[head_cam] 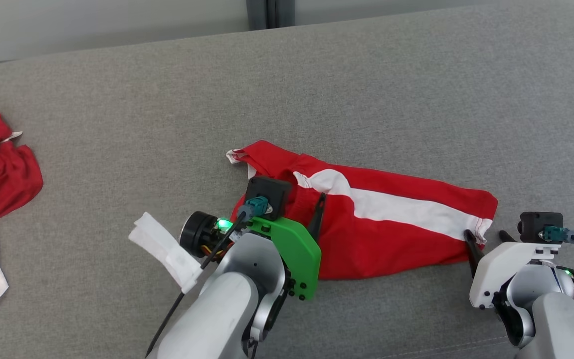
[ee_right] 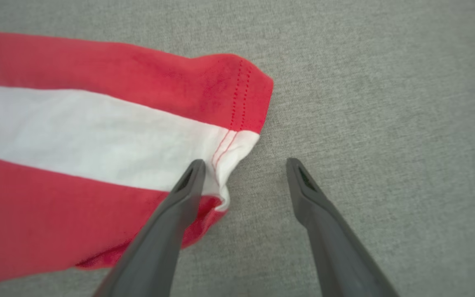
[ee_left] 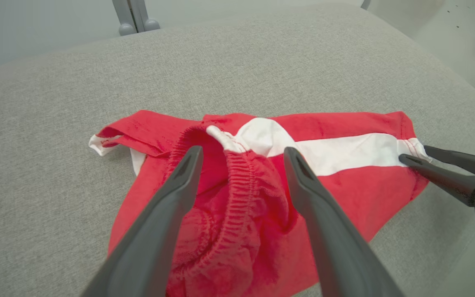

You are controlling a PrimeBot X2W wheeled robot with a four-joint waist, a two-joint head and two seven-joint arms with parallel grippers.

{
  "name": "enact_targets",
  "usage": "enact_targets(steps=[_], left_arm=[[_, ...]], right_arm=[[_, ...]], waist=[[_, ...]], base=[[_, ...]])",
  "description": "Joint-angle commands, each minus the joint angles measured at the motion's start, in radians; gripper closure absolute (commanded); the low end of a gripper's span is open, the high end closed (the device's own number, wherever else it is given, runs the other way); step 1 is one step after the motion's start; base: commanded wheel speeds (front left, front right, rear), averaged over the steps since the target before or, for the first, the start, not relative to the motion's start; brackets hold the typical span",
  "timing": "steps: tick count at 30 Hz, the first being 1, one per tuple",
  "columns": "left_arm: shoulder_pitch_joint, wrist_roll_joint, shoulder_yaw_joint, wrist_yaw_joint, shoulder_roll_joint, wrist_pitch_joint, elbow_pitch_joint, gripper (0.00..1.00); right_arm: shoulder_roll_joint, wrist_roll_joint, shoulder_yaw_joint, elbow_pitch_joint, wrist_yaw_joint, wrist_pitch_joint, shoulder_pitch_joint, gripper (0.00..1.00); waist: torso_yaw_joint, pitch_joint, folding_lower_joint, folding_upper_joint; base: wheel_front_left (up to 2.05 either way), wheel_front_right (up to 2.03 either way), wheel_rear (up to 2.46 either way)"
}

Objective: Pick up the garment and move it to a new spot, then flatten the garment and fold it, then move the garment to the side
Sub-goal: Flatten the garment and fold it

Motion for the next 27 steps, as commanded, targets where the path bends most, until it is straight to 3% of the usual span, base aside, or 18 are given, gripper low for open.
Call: enact_targets(steps=[1,5,10,21,23,26,27], left_arm=[[-0.023,-0.015,-0.010,0.005,0.005,0.001,0.012,0.00],[-0.044,-0.030,-0.032,0.015,0.005,-0.006,0.047,0.00],[-0.054,-0.046,-0.046,0.021,0.005,-0.016,0.081,0.00],[-0.082,-0.069,-0.056,0.029,0.005,-0.039,0.121,0.00],[-0.089,-0.074,-0.054,0.030,0.005,-0.044,0.128,0.00],[-0.095,-0.083,-0.052,0.033,0.005,-0.052,0.145,0.00],[-0.097,-0.086,-0.051,0.035,0.005,-0.055,0.152,0.09]], right_arm=[[-0.002,0.012,0.004,0.012,-0.001,-0.012,-0.017,0.00],[-0.001,0.033,0.026,0.044,-0.001,-0.032,-0.024,0.03],[0.000,0.037,0.042,0.053,-0.001,-0.054,-0.034,0.13],[-0.001,0.048,0.072,0.043,-0.001,-0.068,-0.024,0.16],[-0.001,0.051,0.079,0.041,-0.001,-0.067,-0.024,0.24],[-0.001,0.057,0.087,0.037,-0.001,-0.062,-0.025,0.55],[-0.001,0.058,0.090,0.035,-0.001,-0.061,-0.026,0.62]], waist=[[0.003,0.024,-0.0001,0.0000],[-0.002,0.026,-0.0001,0.0000],[-0.013,0.024,-0.0001,0.0000],[-0.027,0.023,-0.0001,0.0000],[-0.029,0.023,-0.0001,0.0000],[-0.034,0.024,-0.0001,0.0000],[-0.036,0.023,-0.0001,0.0000]], base=[[0.00,0.00,0.00],[0.00,0.00,0.00],[0.00,0.00,0.00],[0.00,0.00,0.00],[0.00,0.00,0.00],[0.00,0.00,0.00],[0.00,0.00,0.00]])
